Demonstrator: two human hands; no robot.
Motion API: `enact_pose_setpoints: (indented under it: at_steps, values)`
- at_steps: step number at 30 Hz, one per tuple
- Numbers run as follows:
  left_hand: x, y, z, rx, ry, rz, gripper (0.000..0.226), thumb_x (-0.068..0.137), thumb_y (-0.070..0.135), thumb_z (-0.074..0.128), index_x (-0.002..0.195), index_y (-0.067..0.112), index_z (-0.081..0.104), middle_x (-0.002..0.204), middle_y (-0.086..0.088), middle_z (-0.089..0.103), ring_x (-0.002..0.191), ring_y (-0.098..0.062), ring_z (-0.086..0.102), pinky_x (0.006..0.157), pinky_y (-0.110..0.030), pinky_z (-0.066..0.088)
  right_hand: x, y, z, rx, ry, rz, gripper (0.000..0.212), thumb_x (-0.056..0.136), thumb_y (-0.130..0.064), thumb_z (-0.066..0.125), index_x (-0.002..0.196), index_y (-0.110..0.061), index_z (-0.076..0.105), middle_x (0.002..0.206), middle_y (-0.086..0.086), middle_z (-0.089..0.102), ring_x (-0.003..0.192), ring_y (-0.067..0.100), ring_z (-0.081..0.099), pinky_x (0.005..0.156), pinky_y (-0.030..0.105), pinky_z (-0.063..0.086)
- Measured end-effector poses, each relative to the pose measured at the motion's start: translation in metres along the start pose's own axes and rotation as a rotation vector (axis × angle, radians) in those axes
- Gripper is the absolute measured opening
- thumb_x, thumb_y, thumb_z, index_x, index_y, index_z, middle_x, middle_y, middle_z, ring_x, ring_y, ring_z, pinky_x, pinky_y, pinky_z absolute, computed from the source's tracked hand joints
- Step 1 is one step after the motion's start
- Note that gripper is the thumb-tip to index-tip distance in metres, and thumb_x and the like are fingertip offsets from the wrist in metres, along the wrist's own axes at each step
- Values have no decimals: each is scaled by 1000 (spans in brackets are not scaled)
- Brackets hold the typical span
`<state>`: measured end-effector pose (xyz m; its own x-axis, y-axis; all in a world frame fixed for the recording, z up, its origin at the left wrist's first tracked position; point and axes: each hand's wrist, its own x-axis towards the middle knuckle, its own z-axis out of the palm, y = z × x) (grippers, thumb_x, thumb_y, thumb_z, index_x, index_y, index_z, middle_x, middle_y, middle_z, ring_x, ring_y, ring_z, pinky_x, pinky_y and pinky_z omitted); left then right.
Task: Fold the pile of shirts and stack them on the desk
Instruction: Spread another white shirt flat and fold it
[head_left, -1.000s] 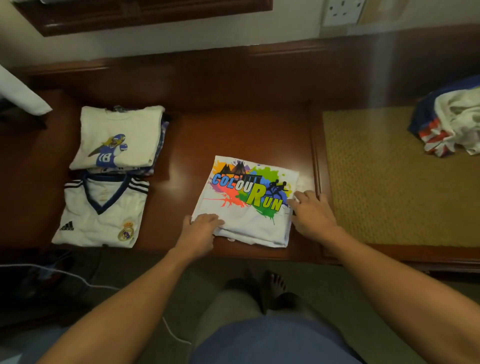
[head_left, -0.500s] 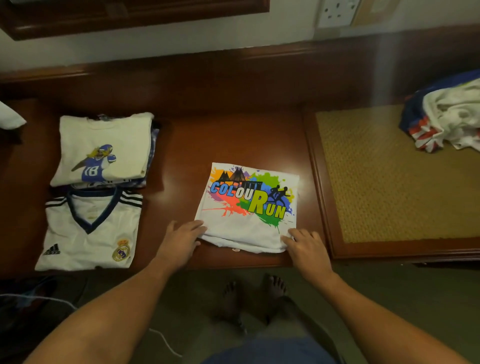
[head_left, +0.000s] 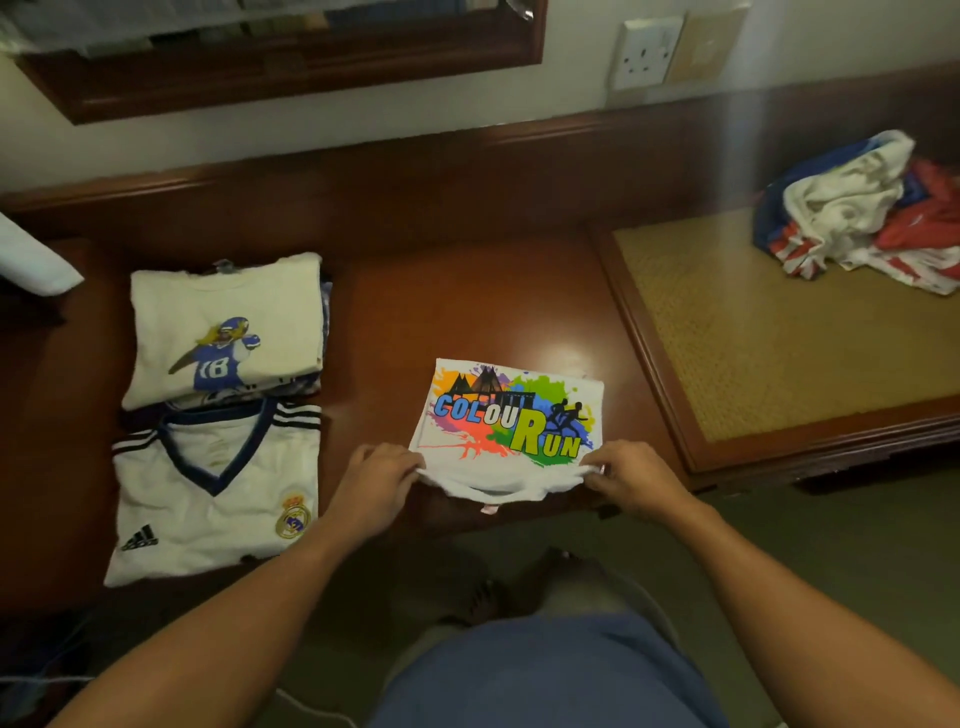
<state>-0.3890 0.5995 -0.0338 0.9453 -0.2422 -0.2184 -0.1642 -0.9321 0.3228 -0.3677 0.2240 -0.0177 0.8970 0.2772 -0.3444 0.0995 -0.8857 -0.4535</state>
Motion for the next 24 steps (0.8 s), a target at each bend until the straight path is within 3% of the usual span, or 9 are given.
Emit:
enact_pose_setpoints:
  at_steps: [3, 6, 8, 14, 18, 24]
  values:
    - [-9, -9, -22, -113, 47, 12, 19, 100, 21, 59, 116, 21, 70, 111, 4, 68, 106, -18, 60, 95, -38, 46, -9, -16, -22, 93, -15, 26, 6, 86, -25, 73, 85, -29, 78, 73, -8, 69, 71, 7, 63, 66, 34, 46]
    - [-14, -6, -51, -253, 44, -15, 19, 101, 18, 57, 115, 17, 71, 108, 6, 67, 99, -11, 59, 84, -28, 47, -12, -31, -47, 145, -8, 63, 9, 86, -24, 77, 94, -26, 81, 80, -5, 75, 77, 8, 67, 74, 32, 50]
    - [-16, -8, -69, -347, 42, -16, 17, 101, 16, 58, 109, 21, 71, 101, 9, 70, 93, -9, 63, 79, -26, 47, -13, -41, -65, 233, -18, 67, 6, 86, -22, 78, 87, -28, 81, 79, -6, 76, 76, 8, 67, 73, 31, 50]
    - [-4, -11, -110, -509, 83, -42, 14, 99, 17, 62, 104, 20, 74, 96, 10, 73, 91, -5, 66, 80, -25, 52, 6, -53, -99, 458, -67, 128, 9, 85, -20, 76, 77, -21, 80, 77, 13, 72, 70, 17, 61, 72, 37, 48]
    - [19, -18, -113, -600, 140, -120, 13, 98, 15, 63, 101, 16, 76, 94, 6, 75, 88, -9, 67, 81, -29, 51, 34, -54, -102, 569, -92, 185, 18, 89, -12, 71, 71, -11, 76, 64, 4, 65, 63, 14, 57, 67, 36, 46]
    - [66, -30, -105, -641, 152, -225, 11, 98, 16, 64, 96, 20, 74, 90, 6, 74, 83, -6, 64, 74, -26, 50, 94, -51, -95, 639, -83, 309, 21, 92, -7, 61, 73, -6, 70, 65, 6, 61, 60, 16, 56, 60, 33, 45]
